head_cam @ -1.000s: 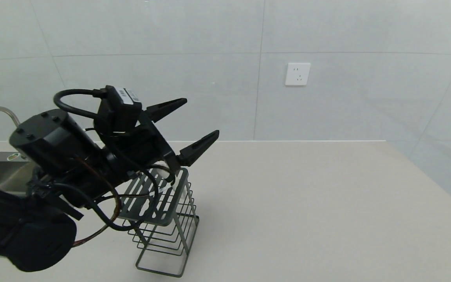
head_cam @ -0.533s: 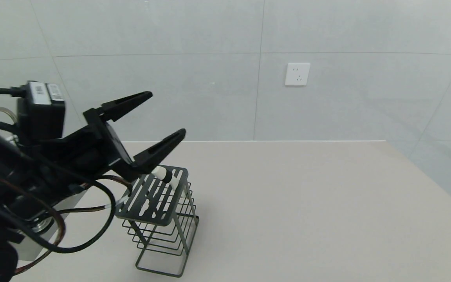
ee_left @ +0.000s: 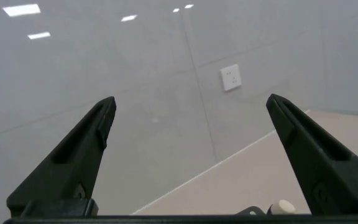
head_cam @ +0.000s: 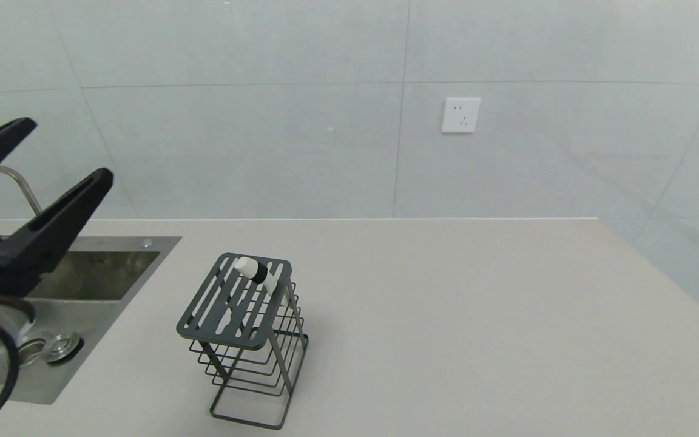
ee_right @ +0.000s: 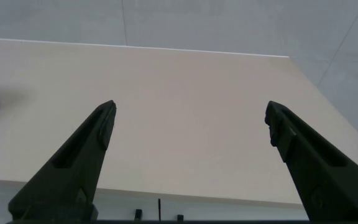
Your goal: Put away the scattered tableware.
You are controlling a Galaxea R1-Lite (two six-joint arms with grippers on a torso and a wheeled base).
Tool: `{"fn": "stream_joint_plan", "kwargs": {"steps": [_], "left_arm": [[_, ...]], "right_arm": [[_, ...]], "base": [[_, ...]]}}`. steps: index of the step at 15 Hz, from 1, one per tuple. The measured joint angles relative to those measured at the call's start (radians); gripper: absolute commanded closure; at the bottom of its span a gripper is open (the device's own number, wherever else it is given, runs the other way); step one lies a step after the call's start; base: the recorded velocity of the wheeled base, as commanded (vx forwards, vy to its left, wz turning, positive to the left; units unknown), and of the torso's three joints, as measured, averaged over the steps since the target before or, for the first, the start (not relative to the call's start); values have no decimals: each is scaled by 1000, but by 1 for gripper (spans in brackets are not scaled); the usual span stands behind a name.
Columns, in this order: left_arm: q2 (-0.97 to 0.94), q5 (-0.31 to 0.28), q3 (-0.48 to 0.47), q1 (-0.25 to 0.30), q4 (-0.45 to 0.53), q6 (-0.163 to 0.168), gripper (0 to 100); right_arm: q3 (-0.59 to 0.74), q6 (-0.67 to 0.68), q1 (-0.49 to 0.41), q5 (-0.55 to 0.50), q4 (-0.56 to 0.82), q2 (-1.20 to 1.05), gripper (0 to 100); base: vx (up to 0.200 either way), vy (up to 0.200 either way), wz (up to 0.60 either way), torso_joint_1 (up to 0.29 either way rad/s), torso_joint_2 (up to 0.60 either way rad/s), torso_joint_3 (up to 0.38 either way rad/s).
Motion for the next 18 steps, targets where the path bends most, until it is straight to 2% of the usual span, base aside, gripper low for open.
{"fn": "stream_joint_plan", "kwargs": {"steps": [4,5,6,8,11,13,14,15,16,18], "left_arm": [[-287,1,158,38,33,-19,0],[-364,1,182,50,64,-23,0],[-448,0,198,60,137,-22,0],[-641,-1,209,78,373,-20,0],[-929,3,200,91,915,-10,0],[-1053,53,213,86,1170,22,0],[-1094,119,222,84,1300,46,0],[-1120,229,224,83,1406,61,0],[-1137,316,227,81,1471,64,0],[-1159,344,229,78,1479,66,0]], "right_arm": [[0,0,0,0,0,0,0],[0,0,0,0,0,0,0],[0,0,0,0,0,0,0],[0,0,0,0,0,0,0],[0,0,0,0,0,0,0],[0,0,0,0,0,0,0],[0,0,0,0,0,0,0],[0,1,0,0,0,0,0],[0,3,0,-2,0,0,0],[0,25,0,-38,3,0,0]], "base": [[0,0,0,0,0,0],[0,0,0,0,0,0],[0,0,0,0,0,0],[0,0,0,0,0,0],[0,0,0,0,0,0],[0,0,0,0,0,0],[0,0,0,0,0,0],[0,0,0,0,0,0],[0,0,0,0,0,0],[0,0,0,0,0,0]]}}
